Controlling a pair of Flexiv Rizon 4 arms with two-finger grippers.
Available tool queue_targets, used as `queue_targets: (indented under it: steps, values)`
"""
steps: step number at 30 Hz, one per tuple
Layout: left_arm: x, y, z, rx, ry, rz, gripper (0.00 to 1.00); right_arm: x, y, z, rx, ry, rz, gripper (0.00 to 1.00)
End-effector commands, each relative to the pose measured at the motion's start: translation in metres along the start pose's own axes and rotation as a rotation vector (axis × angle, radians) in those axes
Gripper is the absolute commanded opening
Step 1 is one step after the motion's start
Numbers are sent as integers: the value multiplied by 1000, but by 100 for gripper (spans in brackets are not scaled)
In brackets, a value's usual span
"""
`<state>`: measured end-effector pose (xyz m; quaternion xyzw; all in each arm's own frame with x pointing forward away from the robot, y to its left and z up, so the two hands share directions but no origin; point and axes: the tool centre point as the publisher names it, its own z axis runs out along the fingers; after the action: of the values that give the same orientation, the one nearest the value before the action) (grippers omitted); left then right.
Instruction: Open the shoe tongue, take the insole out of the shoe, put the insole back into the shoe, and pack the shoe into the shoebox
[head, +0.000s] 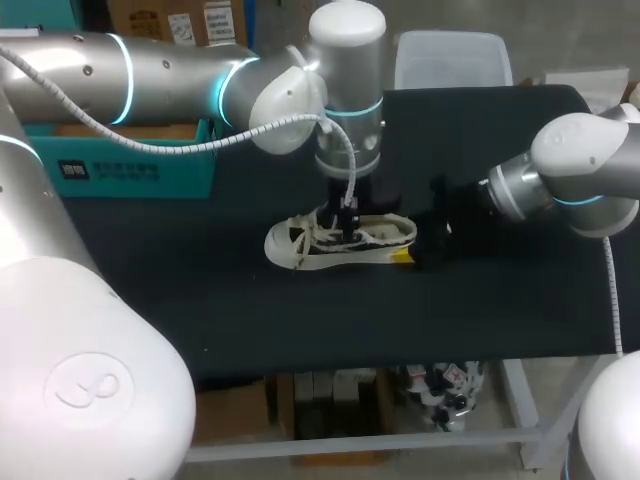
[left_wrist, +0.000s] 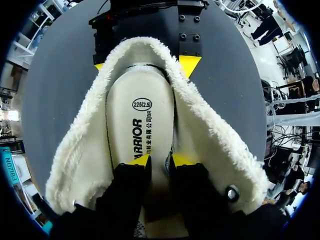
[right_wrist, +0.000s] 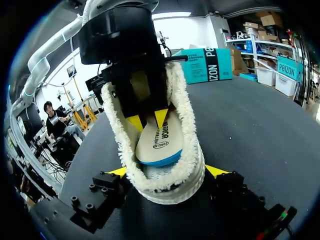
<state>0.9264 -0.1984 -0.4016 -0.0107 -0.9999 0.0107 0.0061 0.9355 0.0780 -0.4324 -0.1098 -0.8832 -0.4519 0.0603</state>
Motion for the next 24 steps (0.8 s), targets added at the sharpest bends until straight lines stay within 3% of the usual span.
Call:
queue_targets:
  steps: [1, 8, 17, 21, 24]
  values:
    - [0, 0, 45, -23, -96, -2, 28, -3, -10, 4, -2, 5, 1, 0]
    - [-7, -3, 53, -27, -198, 4, 27, -3, -10, 4, -2, 5, 1, 0]
    - [-30, -6, 62, -20, -221, 13, 21, -3, -10, 4, -2, 5, 1, 0]
    - [-43, -7, 65, -18, -230, 12, 0, -3, -10, 4, -2, 5, 1, 0]
    - [-52, -6, 66, -16, -233, 11, 0, -3, -10, 4, -2, 5, 1, 0]
